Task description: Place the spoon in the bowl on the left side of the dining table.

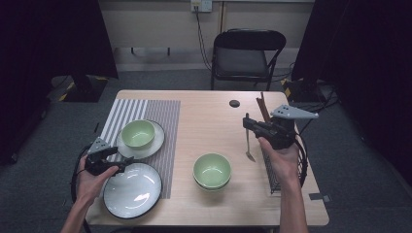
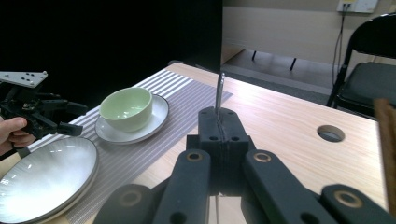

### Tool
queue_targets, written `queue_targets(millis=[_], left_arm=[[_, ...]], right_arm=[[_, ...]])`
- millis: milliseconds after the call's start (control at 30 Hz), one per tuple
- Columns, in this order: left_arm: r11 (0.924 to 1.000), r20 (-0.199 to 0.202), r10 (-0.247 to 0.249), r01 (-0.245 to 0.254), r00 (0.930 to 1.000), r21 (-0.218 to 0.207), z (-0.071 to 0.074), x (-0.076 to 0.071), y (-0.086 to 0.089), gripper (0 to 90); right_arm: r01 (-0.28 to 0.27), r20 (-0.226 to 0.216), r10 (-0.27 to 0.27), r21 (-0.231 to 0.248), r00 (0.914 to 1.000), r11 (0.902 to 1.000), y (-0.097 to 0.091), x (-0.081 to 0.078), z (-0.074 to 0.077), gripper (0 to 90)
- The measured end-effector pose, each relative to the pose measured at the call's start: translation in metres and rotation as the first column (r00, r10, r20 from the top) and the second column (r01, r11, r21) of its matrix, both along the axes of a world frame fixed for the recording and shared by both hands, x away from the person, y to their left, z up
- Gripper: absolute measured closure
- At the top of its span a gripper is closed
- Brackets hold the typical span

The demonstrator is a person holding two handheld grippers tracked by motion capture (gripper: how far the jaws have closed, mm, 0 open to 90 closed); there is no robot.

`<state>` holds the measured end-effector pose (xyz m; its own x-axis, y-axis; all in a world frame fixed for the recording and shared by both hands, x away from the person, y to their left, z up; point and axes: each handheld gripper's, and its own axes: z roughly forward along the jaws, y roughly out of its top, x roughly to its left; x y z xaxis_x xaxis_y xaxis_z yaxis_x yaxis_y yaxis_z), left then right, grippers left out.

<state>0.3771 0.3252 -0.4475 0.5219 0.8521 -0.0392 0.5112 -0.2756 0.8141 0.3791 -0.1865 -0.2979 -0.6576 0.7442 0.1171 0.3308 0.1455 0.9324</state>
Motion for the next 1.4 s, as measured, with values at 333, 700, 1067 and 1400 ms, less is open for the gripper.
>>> queue_targets(millis=[333, 700, 1067, 1400], left_arm=[[0.9953, 0.032, -0.092, 0.092, 0.9953, -0.027, 0.012, -0.004, -0.025, 21.9], [0.9887, 0.073, -0.141, 0.144, 0.9874, -0.042, 0.023, -0.007, -0.042, 24.4], [0.9653, 0.09, -0.227, 0.236, 0.9697, -0.112, 0.041, -0.004, -0.076, 24.7], [0.9367, 0.116, -0.295, 0.311, 0.9482, -0.16, 0.056, 0.0, -0.099, 26.0]], right_arm=[[-0.05, 0.004, 0.05, 0.017, 0.9987, 0.9986, 0.021, 0.005, 0.001, 90.0], [-0.091, -0.007, 0.091, 0.029, 0.9958, 0.9955, 0.041, 0.008, -0.003, 90.0], [-0.153, -0.002, 0.153, 0.034, 0.9882, 0.9876, 0.07, 0.014, 0.004, 90.0], [-0.199, 0.004, 0.199, 0.05, 0.9799, 0.9787, 0.091, 0.017, 0.006, 90.0]])
